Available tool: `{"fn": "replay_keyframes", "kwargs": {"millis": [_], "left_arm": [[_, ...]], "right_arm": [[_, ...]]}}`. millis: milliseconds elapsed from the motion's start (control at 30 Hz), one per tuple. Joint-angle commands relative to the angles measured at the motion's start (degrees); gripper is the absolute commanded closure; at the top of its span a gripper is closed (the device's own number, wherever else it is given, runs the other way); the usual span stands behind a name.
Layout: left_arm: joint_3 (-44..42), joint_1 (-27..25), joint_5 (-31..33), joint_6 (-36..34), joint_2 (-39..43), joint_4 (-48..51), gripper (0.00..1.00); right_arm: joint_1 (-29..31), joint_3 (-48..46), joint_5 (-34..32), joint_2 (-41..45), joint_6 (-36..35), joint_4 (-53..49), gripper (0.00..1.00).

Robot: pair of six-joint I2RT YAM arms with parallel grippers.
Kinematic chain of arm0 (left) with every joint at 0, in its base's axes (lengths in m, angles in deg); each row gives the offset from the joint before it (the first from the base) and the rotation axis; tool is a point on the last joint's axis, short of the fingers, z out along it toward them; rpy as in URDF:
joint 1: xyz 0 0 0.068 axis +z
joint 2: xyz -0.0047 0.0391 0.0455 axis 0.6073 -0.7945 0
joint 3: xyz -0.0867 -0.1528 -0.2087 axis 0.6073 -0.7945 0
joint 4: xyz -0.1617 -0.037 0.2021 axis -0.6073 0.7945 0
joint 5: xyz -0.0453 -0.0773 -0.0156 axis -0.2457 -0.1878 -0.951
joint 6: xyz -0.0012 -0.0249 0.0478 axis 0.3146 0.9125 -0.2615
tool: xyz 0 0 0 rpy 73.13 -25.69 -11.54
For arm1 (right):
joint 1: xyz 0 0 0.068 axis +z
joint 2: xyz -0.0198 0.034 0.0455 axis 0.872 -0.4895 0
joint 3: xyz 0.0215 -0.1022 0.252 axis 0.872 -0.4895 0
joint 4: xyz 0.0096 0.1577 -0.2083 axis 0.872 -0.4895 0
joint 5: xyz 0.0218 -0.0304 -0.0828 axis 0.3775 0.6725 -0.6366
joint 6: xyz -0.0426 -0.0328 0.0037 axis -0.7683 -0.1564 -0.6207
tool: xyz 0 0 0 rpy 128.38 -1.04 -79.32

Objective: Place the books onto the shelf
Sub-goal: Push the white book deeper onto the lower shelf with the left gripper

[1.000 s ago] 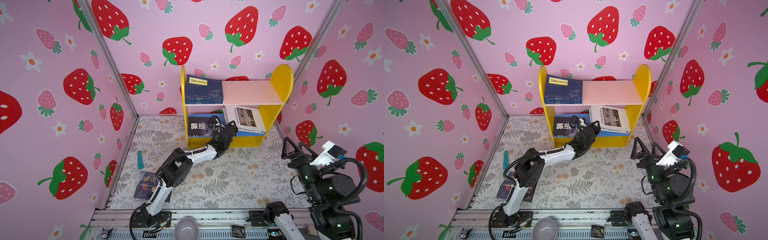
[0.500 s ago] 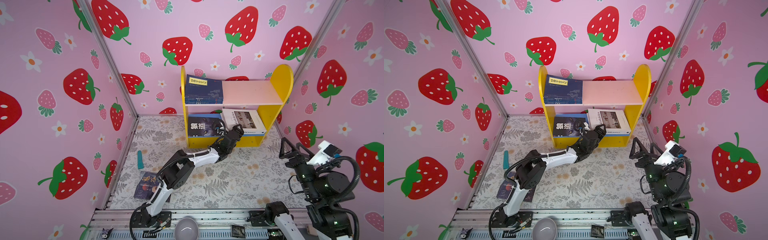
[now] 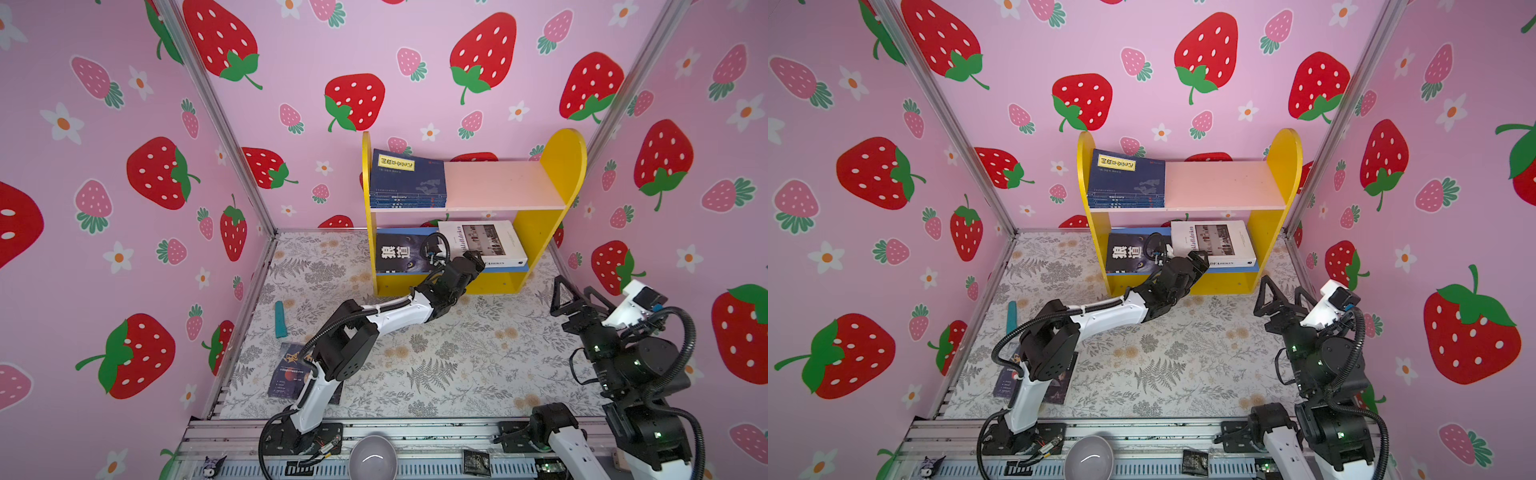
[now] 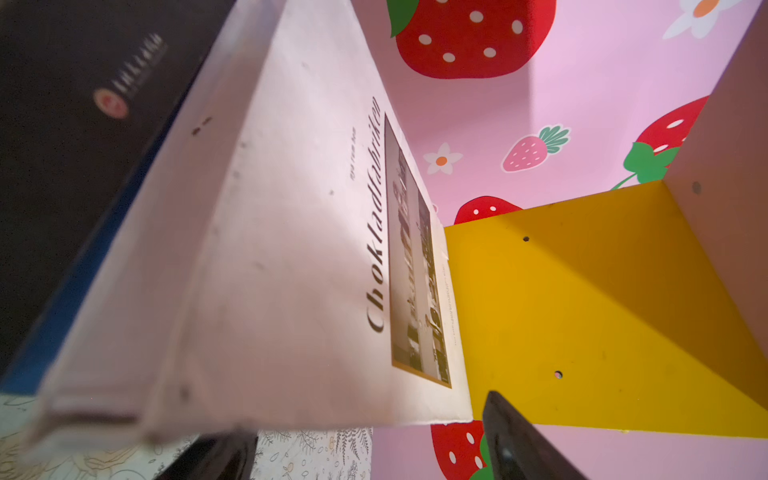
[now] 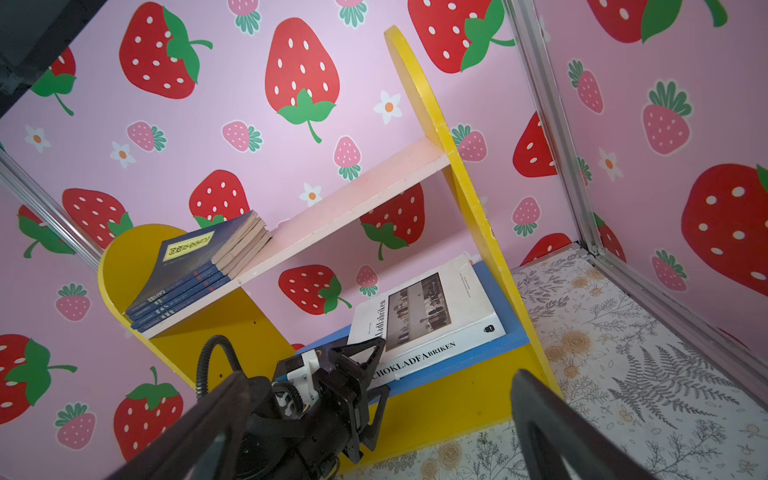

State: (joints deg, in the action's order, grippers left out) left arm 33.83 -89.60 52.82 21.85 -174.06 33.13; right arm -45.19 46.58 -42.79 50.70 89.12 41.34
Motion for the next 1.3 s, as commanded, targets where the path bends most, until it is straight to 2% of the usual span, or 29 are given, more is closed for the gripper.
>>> {"fn": "replay_keyframes", "kwargs": {"millis": [0,200,333,467,667,767,900,1000,1267], "left_arm": [[2.0,-0.04,-1.31,-1.05,2.0,4.12,0.13],[3.1,-0.19,-4.68,-0.38,0.38,5.83,0.1],[1.4,-0.61,-4.4,-2.22,1.5,4.41,0.1],[-0.74,-1.58,-4.0,-8.08,5.53,4.49,0.09],[-6.98,-2.28,0.93,-19.2,13.36,7.98,0.07],[-9.91,-0.04,-1.84,-24.13,15.03,7.29,0.04],[-9.54,4.79,-10.49,-28.08,13.43,7.16,0.04],[-8.81,6.89,-13.67,-30.81,11.35,5.27,0.04],[-2.3,7.69,-11.34,-37.6,6.42,6.72,0.04]], "right_arm": [[0.23,-1.73,0.73,-1.89,0.29,3.32,0.0],[0.23,-3.7,1.56,-4.59,0.33,5.88,0.0],[0.23,-5.17,1.32,-5.6,0.49,7.85,0.0],[0.25,-7.44,1.64,-6.94,0.55,10.74,0.0],[0.23,-8.55,0.17,-10.07,0.57,12.8,0.0],[0.27,-9.5,0.21,-11.34,1.07,15.02,0.0],[0.23,-10.83,1.74,-14.22,1.72,18.19,0.02],[0.23,-11.73,2.9,-16.17,1.67,20.74,0.02],[0.23,-12.4,3.01,-20.99,0.91,24.51,0.0]]}}
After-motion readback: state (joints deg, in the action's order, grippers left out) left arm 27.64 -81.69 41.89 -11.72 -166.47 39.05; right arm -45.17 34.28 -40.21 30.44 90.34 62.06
